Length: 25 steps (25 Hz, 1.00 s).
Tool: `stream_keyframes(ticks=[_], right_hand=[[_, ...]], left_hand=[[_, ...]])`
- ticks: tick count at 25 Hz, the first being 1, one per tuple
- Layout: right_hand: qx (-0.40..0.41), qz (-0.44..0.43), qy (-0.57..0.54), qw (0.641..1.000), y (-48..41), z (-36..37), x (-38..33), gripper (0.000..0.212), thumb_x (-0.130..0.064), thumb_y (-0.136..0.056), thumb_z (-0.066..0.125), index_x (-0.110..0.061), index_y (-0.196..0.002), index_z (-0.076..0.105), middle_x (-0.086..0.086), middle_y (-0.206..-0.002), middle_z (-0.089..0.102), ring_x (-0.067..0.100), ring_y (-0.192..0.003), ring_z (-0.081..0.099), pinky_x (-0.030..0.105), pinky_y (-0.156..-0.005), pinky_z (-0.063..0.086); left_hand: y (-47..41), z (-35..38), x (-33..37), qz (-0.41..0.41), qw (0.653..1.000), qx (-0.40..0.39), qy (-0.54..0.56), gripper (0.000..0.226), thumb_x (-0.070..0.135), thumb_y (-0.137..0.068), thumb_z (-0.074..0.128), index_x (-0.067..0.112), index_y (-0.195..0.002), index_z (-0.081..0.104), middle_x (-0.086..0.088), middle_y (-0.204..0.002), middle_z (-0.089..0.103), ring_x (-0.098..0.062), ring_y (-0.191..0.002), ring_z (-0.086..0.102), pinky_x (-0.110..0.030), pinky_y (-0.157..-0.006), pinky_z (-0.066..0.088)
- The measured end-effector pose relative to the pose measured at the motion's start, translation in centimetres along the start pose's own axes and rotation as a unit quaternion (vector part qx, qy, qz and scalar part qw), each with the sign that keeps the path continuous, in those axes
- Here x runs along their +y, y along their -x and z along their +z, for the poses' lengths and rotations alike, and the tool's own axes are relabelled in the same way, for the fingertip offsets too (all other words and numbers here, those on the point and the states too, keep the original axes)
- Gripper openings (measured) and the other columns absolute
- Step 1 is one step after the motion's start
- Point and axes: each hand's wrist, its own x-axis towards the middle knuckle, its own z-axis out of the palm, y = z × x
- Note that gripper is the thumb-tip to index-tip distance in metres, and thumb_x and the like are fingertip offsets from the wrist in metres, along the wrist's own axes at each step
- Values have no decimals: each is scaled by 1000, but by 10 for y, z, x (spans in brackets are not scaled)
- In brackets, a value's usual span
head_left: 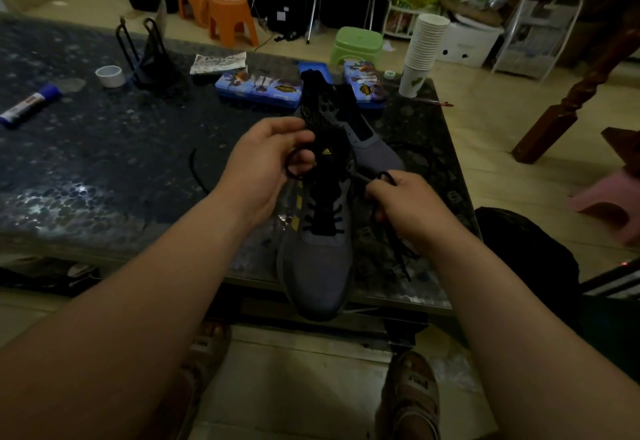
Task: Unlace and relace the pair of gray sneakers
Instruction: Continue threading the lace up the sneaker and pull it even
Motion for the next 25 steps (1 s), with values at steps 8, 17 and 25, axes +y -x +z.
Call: stream_keyframes(ticks=[8, 17, 25], right_hand=[[-224, 44, 284, 931, 12, -7, -6, 29, -25, -97, 59, -10, -72, 55, 3, -65, 55, 16, -58, 47, 31, -57, 37], [-13, -60, 111, 992, -6, 16, -2, 23, -38, -101, 63, -16, -97, 63, -4, -88, 64, 7, -77, 57, 23, -59, 41], [15, 91, -190, 977, -7, -8, 3, 14, -16, -101, 50, -11, -88, 53, 4, -64, 52, 17, -50, 56, 30, -52, 55]], left_hand=[[6, -11, 10, -29, 987, -60, 144, 36, -16, -97, 40, 2, -121, 60, -21, -127, 67, -30, -114, 71, -41, -100, 57], [12, -5, -16, 62, 915, -12, -398, 41, 30, -90, 78, 23, -120, 51, 5, -108, 60, -8, -94, 61, -22, -77, 50], [16, -4, -14, 51, 868, -36, -492, 45, 42, -94, 71, 22, -120, 41, 4, -92, 59, -9, -80, 59, -29, -61, 43]])
